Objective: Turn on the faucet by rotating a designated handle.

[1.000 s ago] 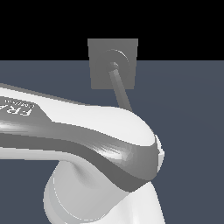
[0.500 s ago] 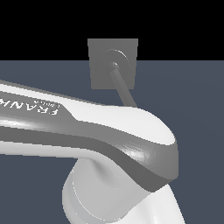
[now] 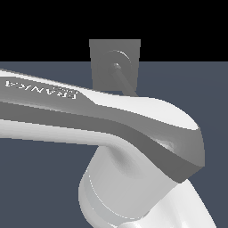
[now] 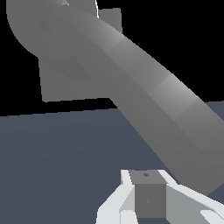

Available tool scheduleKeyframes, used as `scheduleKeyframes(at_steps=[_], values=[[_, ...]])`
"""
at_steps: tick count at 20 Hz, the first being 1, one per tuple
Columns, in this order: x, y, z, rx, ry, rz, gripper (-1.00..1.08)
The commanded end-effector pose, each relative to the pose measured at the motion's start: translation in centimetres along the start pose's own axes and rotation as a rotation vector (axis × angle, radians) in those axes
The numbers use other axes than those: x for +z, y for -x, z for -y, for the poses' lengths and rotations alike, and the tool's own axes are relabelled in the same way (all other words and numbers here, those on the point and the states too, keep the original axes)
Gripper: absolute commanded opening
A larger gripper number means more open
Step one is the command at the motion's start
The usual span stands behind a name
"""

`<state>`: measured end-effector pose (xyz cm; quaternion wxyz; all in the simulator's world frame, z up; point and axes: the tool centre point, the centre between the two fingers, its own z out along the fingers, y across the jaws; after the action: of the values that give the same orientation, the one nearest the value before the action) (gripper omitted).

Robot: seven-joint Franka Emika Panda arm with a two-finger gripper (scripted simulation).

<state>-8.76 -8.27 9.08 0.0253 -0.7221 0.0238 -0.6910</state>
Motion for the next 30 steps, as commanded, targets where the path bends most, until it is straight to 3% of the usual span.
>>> scheduleKeyframes(at_steps=[1,24,25,26,27,30], values=[[0.2,-2.3,-1.5,-0.012,0.013,-0.034,-1.00],[0.2,-8.6,-7.8,-0.026,0.013,-0.044,-1.00],[0.2,-8.6,-7.8,-0.026,0.013,-0.044,-1.00],[-0.2,-6.7,-3.0,0.074,0.019,-0.036,-1.00],[-0.2,-4.7,-4.8,0.166,0.024,-0.029,-1.00],[-0.2,-6.1,-5.2,0.151,0.023,-0.030,-1.00]])
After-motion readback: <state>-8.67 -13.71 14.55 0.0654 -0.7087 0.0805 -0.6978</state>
